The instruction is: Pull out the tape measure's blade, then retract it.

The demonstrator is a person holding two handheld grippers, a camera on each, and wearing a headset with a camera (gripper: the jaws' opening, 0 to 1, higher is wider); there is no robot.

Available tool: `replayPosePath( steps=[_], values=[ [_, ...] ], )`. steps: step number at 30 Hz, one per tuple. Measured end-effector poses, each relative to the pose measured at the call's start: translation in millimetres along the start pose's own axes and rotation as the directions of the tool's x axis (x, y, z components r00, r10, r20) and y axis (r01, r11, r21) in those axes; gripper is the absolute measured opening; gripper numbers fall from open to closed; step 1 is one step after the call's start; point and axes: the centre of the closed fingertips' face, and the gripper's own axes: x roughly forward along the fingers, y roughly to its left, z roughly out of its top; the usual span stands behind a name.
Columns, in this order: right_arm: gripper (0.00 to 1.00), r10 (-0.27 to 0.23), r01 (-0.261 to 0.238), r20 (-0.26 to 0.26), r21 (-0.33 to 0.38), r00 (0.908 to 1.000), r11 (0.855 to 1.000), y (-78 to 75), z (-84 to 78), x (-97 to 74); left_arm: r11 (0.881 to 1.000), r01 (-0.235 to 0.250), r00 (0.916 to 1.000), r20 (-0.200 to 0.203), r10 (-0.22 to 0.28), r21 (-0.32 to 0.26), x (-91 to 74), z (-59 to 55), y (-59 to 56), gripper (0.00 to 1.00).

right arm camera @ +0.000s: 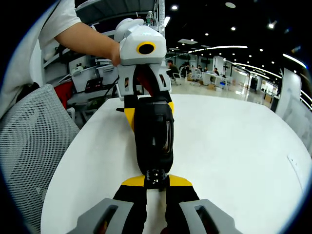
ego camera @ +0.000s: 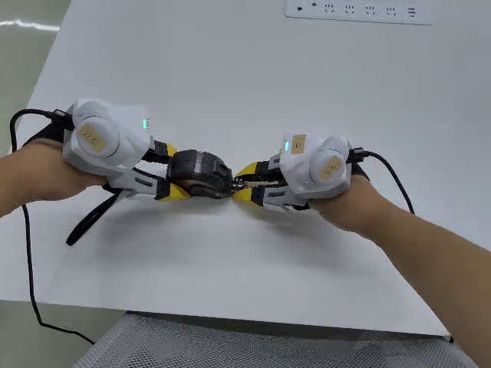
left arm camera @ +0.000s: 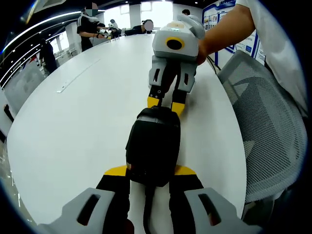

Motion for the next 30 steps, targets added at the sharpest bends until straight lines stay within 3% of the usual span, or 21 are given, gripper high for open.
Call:
replayPosePath(
  steps=[13,30],
  values=[
    [0.10,0.009,-0.009,-0.007,-0.006,0.9999,1.000,1.5,-3.1,-4.5,1.000,-0.003,1.0000,-0.003,0.003,0.005,0.4,-0.5,0.1,0.25],
    [0.10,-0.003,0.002,-0.044,-0.021,0.9990,1.000,-2.7,-20.3,-28.9,1.000,-0.007,1.0000,0.004,0.007,-0.012,0.8,-0.1,0.4,0.25]
  ],
)
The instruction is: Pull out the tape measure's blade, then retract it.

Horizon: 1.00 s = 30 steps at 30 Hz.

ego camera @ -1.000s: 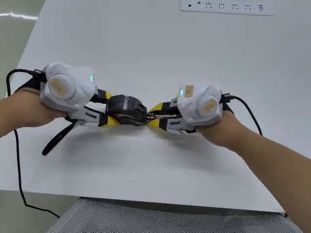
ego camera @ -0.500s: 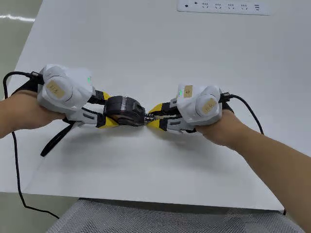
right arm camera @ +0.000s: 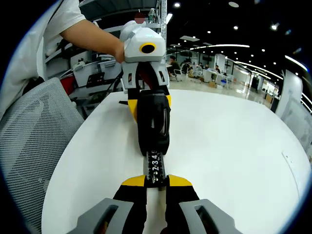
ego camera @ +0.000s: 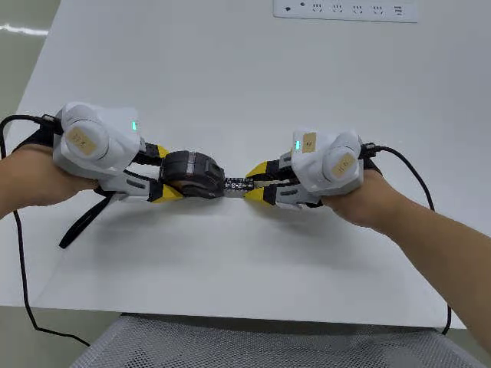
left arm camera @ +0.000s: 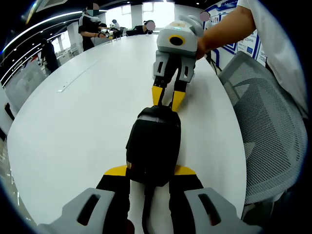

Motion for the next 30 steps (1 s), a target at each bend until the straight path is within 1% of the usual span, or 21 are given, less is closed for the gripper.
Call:
replayPosePath(
  steps=[7,23,30],
  values=[
    [0.10,-0.004,0.004,-0.008,0.000,1.0000,1.000,-1.9,-5.8,-10.9,1.000,0.000,1.0000,0.000,0.000,-0.006,-0.2,-0.2,-0.2,0.25],
    [0.10,-0.009,0.010,-0.028,0.010,0.9996,1.000,1.3,-15.3,-32.3,1.000,-0.002,1.0000,0.001,0.002,-0.010,-0.2,0.7,-0.6,0.25],
    [0.10,-0.017,0.018,-0.041,0.013,0.9990,1.000,-1.8,-25.4,-42.1,1.000,-0.004,1.0000,0.000,0.004,-0.010,-0.3,1.2,-0.7,0.25]
  ],
)
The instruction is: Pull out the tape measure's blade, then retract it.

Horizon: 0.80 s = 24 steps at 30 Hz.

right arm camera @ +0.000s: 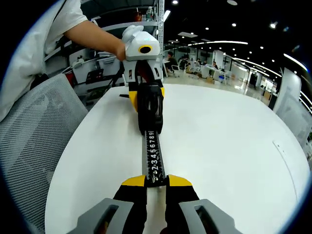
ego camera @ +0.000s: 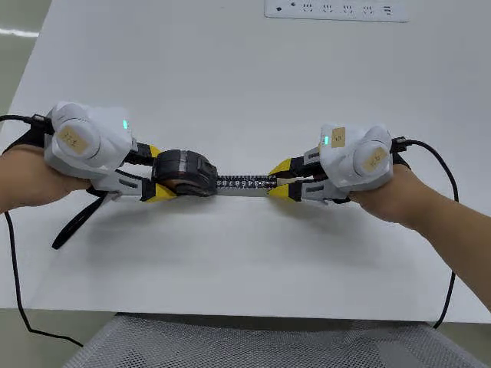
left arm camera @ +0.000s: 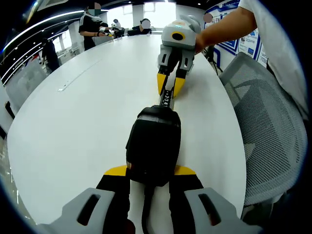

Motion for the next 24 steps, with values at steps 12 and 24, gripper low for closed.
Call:
replayPosePath(
  steps=[12,24],
  values=[
    [0.09,-0.022,0.022,-0.026,0.003,0.9994,1.000,-2.4,-13.7,-16.3,1.000,-0.003,1.0000,-0.003,0.003,-0.002,-0.6,0.4,-0.3,0.25],
    [0.09,-0.040,0.041,-0.050,0.019,0.9980,0.999,-0.4,-31.2,-35.0,1.000,-0.002,1.0000,-0.008,0.002,0.001,-0.4,0.6,-0.7,0.25]
  ],
)
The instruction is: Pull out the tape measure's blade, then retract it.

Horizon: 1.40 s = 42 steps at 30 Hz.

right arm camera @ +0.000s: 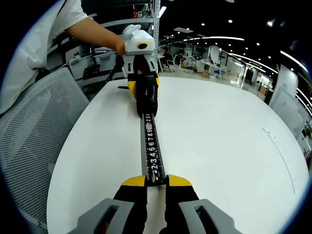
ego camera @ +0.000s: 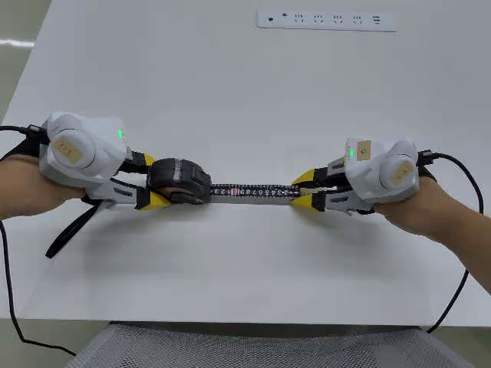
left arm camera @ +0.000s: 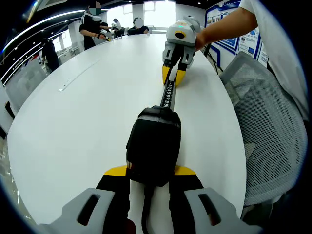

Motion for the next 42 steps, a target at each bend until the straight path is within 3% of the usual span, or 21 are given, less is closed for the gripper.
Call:
replayPosePath(
  steps=[42],
  values=[
    [0.09,-0.049,0.051,-0.086,0.030,0.9951,0.998,-12.2,-53.1,-59.2,1.000,-0.004,0.9999,-0.011,0.004,-0.004,1.3,-1.6,0.7,0.25]
  ],
)
